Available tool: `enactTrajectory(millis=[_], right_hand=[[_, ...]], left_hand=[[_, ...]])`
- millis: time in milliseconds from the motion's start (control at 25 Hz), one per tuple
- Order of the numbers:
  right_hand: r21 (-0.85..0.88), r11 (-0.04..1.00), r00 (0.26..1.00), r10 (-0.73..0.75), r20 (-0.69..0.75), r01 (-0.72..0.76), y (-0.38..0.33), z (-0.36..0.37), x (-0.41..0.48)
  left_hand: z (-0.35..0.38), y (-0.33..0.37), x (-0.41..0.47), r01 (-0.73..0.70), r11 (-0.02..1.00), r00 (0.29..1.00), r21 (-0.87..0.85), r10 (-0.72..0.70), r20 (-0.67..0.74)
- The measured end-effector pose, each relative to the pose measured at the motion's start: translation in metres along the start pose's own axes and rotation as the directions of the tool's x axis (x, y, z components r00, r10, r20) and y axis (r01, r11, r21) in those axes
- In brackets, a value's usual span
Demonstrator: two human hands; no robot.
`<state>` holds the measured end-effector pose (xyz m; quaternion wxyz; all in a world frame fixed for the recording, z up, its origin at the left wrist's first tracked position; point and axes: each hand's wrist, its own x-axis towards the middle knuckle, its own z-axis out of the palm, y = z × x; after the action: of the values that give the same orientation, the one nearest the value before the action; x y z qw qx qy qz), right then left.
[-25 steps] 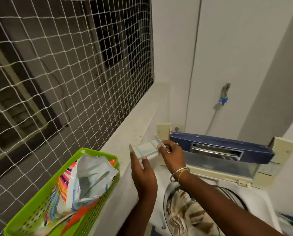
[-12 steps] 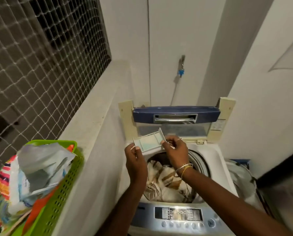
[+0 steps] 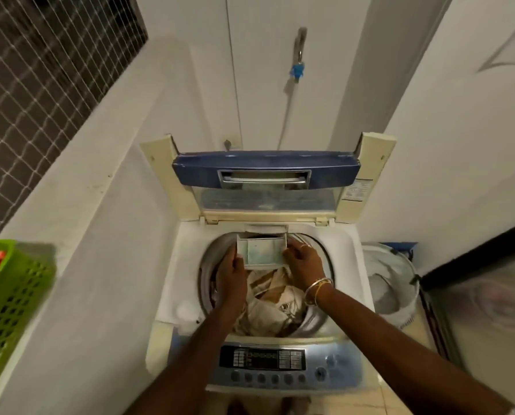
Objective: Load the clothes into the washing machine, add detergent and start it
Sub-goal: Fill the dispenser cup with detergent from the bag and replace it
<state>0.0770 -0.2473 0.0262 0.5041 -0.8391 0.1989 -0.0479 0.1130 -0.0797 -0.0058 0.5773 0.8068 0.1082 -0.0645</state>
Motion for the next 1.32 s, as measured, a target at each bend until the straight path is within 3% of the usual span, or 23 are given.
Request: enactTrajectory(millis=[280,680,840,1000,1320], right_hand=[[-0.052,0.991,0.989,0.121,-0.088,-0.126,0.034,0.023,0.024],[-0.064,0.991,0.975,0.105,-0.194,-0.119,0.063,0.064,0.065],[-0.06,0.996,0.976,0.057,-0.209,-0.071,0.066,0.066,0.073],[-0.022,0.991,0.968,0.122,-0.219,-0.13,0.069,0.069,0.079],[-0.047,0.993,0.965,0.097,-0.245,-0.112,0.067,0.068,0.083]], left_hand=[[0.031,-0.037,0.04,-0.071,0.978,0.997,0.199,0.061,0.052],[0.045,-0.063,0.095,-0.108,0.946,0.985,0.307,0.06,0.162],[0.053,-0.065,0.103,-0.088,0.951,0.986,0.296,0.041,0.162],[0.054,-0.063,0.108,-0.102,0.963,0.984,0.251,0.06,0.168],[0.058,-0.064,0.108,-0.102,0.967,0.988,0.233,0.072,0.136]])
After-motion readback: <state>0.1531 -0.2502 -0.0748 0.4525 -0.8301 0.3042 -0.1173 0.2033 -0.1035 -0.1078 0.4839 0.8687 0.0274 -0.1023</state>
